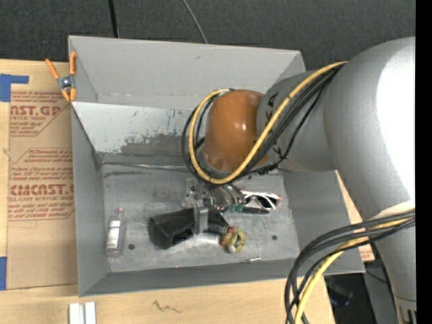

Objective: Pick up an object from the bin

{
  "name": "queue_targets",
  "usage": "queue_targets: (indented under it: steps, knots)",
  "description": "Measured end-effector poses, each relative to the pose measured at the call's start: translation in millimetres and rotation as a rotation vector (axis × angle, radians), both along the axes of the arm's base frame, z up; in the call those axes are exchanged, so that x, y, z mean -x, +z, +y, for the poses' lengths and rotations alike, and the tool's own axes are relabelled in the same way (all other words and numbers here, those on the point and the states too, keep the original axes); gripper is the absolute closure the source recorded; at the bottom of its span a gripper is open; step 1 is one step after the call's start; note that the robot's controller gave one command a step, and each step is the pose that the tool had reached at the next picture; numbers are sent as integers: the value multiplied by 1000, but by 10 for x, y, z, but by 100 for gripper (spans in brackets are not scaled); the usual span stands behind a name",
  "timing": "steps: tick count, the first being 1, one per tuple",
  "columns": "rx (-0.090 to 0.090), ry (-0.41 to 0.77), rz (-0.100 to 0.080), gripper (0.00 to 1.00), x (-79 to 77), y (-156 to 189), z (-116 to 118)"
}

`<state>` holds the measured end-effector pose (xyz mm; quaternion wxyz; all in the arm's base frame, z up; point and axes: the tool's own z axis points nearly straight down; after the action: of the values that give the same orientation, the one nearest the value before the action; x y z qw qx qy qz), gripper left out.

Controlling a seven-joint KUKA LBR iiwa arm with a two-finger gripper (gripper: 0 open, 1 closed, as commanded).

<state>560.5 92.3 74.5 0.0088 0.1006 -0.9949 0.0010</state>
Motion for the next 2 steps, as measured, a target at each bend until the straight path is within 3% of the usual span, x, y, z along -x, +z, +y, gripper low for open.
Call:
queue_targets:
  steps: [1,2]
  knots:
    - [-1,0,-2,100,-4,1,2]
    - [-3,-4,-15,100,0,972,-119]
